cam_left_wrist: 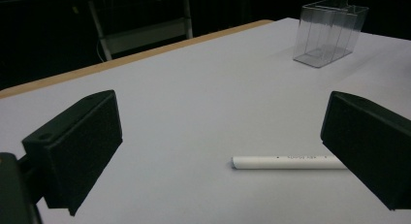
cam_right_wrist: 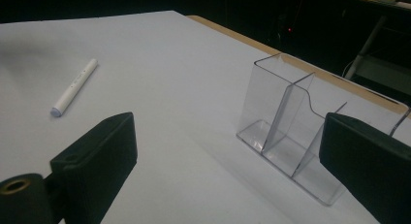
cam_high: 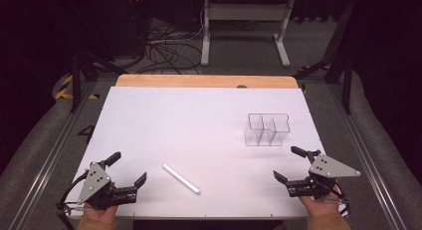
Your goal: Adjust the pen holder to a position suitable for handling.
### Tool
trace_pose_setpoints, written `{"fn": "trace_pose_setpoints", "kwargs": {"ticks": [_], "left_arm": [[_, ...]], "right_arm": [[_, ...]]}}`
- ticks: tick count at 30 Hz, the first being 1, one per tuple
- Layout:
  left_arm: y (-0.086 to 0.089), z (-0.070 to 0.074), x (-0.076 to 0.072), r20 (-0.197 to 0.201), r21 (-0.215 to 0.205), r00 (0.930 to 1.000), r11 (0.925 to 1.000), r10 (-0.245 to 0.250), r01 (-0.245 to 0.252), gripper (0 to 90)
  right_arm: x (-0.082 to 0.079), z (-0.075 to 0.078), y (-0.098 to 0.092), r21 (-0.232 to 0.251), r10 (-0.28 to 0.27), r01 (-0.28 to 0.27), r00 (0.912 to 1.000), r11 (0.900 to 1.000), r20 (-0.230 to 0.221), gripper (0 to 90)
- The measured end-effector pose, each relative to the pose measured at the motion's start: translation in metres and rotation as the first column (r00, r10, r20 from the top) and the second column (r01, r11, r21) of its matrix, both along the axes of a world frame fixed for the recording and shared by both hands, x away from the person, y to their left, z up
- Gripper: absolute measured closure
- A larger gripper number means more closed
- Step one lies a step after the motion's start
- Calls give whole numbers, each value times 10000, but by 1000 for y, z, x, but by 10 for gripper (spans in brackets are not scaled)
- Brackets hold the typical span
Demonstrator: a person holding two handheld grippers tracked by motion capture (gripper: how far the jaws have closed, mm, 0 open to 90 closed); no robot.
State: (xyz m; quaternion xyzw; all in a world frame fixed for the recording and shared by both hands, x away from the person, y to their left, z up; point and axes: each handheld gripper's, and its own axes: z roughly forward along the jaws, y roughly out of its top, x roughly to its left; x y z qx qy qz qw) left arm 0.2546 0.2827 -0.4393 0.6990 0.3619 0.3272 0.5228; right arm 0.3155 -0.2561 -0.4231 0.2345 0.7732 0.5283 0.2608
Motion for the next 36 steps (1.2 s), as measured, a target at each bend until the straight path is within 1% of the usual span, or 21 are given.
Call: {"fn": "trace_pose_setpoints", "kwargs": {"ticks": [2, 5, 12, 16, 18, 19, 20, 22, 24, 26, 28, 30, 32, 34, 36], "left_arm": [[0, 0, 0, -11, 40, 10000, 10000, 14, -14, 18], [0, 0, 0, 17, 84, 10000, 10000, 31, -31, 19], [1, 0, 0, 14, -89, 10000, 10000, 36, -36, 20], [1, 0, 0, 10, -64, 10000, 10000, 65, -65, 22], [1, 0, 0, 9, 17, 9999, 9999, 122, -122, 22], [1, 0, 0, 13, 27, 9999, 9999, 137, -137, 22], [1, 0, 0, 25, 18, 9999, 9999, 121, -121, 22], [2, 0, -1, 23, 5, 9999, 9999, 101, -101, 22], [2, 0, 0, 2, -33, 9999, 9999, 112, -112, 22], [2, -1, 0, -20, -33, 9999, 9999, 109, -110, 22], [2, 0, 0, 16, -1, 9999, 9999, 116, -116, 23], [2, 0, 0, 34, -3, 9999, 9999, 131, -131, 24], [2, 0, 0, 7, 23, 9999, 9999, 110, -110, 24], [2, 0, 0, 0, 26, 9999, 9999, 103, -103, 24], [3, 0, 0, 15, 25, 9999, 9999, 129, -129, 24]], "right_arm": [[6, 5, 5, 29, 133, -132, 9999, 9999, -71, 65], [10, 8, 7, -13, 185, -185, 9998, 9998, -37, 65], [21, 17, 12, -140, 70, -71, 9999, 9999, -108, 61], [27, 21, 16, -265, 117, -121, 9998, 9996, -130, 58], [30, 24, 19, -515, 125, -124, 9999, 9986, 28, 43], [30, 27, 20, -758, 88, -78, 9999, 9971, 129, 33], [30, 32, 20, -1161, 89, -57, 9996, 9932, 272, 32], [31, 35, 18, -1192, 124, -87, 9995, 9928, 300, 34], [32, 39, 15, -1042, 112, -88, 9997, 9945, 229, 34], [34, 42, 12, -860, 163, -157, 9999, 9962, 58, 36], [37, 43, 12, -849, 215, -219, 9998, 9962, -53, 48], [40, 45, 14, -1036, 277, -300, 9993, 9942, -236, 77], [43, 48, 15, -1234, 493, -562, 9971, 9908, -578, 140], [46, 52, 16, -1525, 737, -862, 9936, 9845, -857, 192], [50, 57, 18, -1834, 867, -1027, 9918, 9777, -935, 230]]}}
